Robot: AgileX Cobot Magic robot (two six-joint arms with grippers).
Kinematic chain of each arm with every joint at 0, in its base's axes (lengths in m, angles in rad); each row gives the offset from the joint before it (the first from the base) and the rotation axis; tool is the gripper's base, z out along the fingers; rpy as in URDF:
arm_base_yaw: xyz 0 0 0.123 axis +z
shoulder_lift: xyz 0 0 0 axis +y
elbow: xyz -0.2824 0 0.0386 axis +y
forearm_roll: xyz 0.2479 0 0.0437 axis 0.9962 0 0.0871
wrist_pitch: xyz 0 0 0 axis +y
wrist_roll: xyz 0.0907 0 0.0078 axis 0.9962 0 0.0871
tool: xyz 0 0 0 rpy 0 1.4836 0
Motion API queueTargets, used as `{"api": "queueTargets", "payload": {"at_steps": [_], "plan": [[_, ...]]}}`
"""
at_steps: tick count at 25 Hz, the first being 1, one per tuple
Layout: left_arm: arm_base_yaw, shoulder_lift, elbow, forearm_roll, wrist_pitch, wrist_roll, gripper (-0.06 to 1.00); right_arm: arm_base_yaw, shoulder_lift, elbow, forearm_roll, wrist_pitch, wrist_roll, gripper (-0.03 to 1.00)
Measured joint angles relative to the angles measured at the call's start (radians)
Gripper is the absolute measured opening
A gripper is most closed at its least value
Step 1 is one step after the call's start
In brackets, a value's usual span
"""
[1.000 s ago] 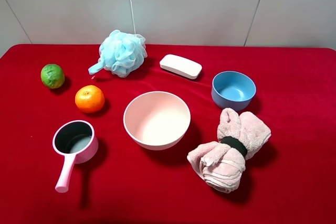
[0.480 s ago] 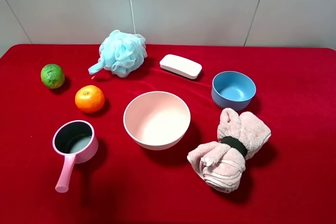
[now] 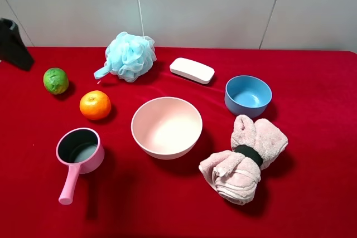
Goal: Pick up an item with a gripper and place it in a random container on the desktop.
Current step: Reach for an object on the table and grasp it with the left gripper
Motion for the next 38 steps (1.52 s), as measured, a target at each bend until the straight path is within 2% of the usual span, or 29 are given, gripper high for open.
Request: {"api": "queueTargets", "payload": {"at_steps": [11, 17, 26, 30, 38], "plan": [[0.000, 0.115, 0.000, -0.006, -0.086, 0.014, 0.96, 0.000, 0.000, 0.000, 0.000, 0.000, 0.000, 0.69], [0.000, 0.187, -0.001, -0.074, -0.124, 0.024, 0.96, 0.000, 0.000, 0.000, 0.000, 0.000, 0.000, 0.69], [0.000, 0.320, -0.001, -0.172, -0.152, 0.099, 0.96, 0.000, 0.000, 0.000, 0.000, 0.000, 0.000, 0.69], [-0.016, 0.380, -0.001, -0.174, -0.175, 0.116, 0.96, 0.000, 0.000, 0.000, 0.000, 0.000, 0.000, 0.69], [-0.083, 0.506, -0.001, -0.173, -0.297, 0.119, 0.96, 0.000, 0.000, 0.000, 0.000, 0.000, 0.000, 0.69]]}}
